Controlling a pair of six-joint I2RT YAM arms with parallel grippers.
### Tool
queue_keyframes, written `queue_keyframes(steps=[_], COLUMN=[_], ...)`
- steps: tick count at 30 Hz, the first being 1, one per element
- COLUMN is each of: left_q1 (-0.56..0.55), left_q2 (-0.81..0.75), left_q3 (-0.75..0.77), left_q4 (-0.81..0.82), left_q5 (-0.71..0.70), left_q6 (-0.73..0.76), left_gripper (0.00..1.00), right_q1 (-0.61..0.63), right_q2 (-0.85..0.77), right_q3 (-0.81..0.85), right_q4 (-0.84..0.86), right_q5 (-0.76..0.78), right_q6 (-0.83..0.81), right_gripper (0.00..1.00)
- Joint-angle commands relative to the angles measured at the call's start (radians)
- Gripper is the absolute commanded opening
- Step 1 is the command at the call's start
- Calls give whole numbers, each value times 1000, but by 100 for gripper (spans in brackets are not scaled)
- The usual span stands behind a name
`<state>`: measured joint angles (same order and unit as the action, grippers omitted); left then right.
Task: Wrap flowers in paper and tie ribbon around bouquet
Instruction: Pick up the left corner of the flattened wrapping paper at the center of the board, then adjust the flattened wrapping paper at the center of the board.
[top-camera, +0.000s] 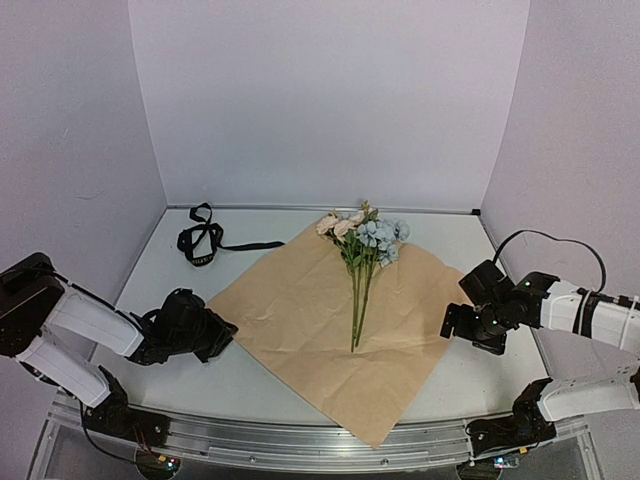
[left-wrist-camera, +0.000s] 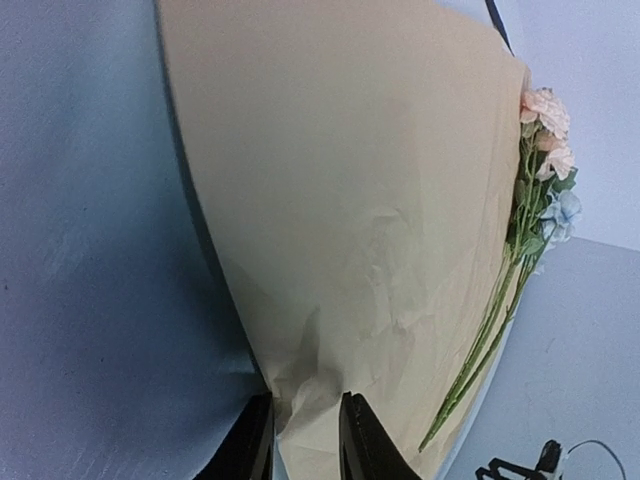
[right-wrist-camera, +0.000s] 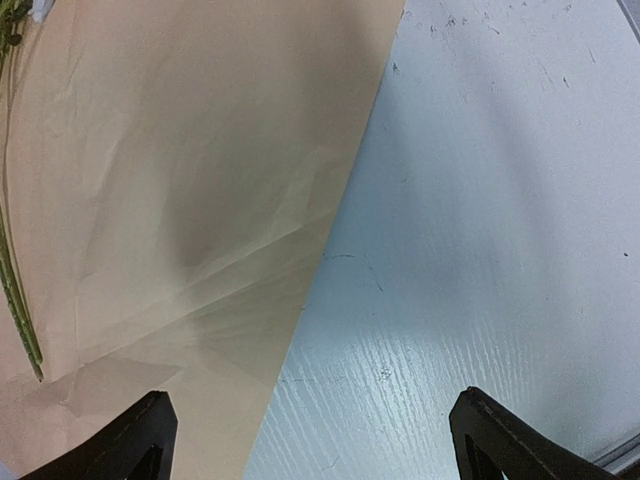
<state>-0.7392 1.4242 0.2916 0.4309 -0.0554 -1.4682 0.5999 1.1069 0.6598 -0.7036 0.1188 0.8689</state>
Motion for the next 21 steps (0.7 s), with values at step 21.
queue_keyframes(steps=[21], left_q1=[55], left_q2=[-414], left_q3=[77], left_q4=[-750], left_q5=[-223], left_q6=[141], left_gripper=[8], right_q1=[82], right_q2=[92], right_q3=[67], right_q4=[24], right_q5=[-86], right_q6=[-7], right_gripper=[93])
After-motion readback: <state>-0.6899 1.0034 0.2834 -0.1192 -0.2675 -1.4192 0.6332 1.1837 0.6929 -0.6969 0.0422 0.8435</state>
